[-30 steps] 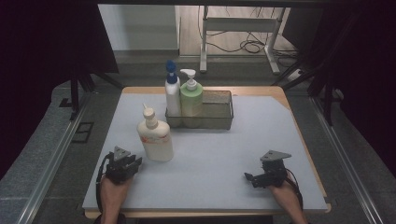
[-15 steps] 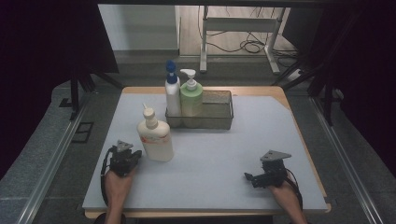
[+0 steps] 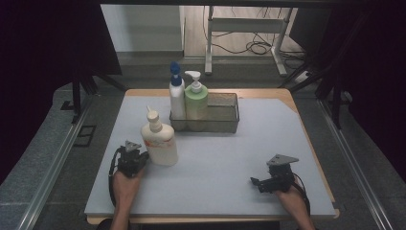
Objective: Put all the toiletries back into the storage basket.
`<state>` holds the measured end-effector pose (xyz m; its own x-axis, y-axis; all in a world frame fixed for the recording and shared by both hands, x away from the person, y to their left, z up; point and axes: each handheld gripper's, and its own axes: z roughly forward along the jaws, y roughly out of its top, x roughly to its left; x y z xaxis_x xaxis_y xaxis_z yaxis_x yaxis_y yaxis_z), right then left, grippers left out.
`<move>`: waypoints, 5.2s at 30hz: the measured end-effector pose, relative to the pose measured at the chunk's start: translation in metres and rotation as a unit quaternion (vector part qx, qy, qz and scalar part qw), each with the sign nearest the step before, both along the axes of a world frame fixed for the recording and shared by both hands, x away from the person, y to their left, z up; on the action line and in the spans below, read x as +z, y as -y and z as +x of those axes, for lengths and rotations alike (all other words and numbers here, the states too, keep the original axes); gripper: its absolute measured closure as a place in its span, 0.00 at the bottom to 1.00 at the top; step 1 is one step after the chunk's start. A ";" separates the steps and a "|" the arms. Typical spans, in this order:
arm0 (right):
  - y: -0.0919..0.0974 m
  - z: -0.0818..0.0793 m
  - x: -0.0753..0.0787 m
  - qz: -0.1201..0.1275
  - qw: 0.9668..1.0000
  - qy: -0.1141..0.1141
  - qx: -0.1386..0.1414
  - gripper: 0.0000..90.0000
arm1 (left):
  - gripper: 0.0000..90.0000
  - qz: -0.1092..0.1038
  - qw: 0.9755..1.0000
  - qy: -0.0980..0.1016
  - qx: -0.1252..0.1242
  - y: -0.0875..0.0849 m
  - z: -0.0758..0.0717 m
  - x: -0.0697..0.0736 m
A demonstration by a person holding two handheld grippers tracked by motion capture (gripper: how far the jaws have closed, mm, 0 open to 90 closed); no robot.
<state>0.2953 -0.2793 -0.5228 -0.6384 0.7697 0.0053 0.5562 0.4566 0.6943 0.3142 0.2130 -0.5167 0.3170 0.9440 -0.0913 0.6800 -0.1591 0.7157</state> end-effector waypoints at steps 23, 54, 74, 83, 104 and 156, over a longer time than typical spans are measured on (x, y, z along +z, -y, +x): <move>0.000 0.000 0.000 0.000 1.000 0.000 0.000 0.00 | 0.99 -0.002 0.998 0.013 -0.066 0.036 0.023 -0.002; 0.000 0.000 0.000 0.001 1.000 0.001 0.000 0.00 | 0.99 0.004 0.990 0.006 -0.141 0.084 0.030 -0.001; 0.000 0.000 0.000 0.001 1.000 0.001 0.000 0.00 | 0.99 0.010 0.984 0.005 -0.177 0.111 0.024 0.000; 0.000 0.000 0.000 0.001 1.000 0.001 0.000 0.00 | 0.99 0.009 0.981 0.005 -0.195 0.124 0.020 0.001; 0.000 0.000 0.000 0.000 1.000 0.001 0.000 0.00 | 0.99 0.019 0.971 0.002 -0.237 0.155 0.009 0.003; -0.007 -0.008 0.022 0.023 0.998 0.012 0.055 0.02 | 0.22 0.039 0.981 -0.024 -0.189 0.092 -0.052 0.000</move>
<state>0.2876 -0.2724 -0.5011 -0.7190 0.6946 0.0224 0.4872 0.4808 0.7290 0.2624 0.1211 -0.5170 0.6429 0.7646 -0.0465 0.5943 -0.4596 0.6600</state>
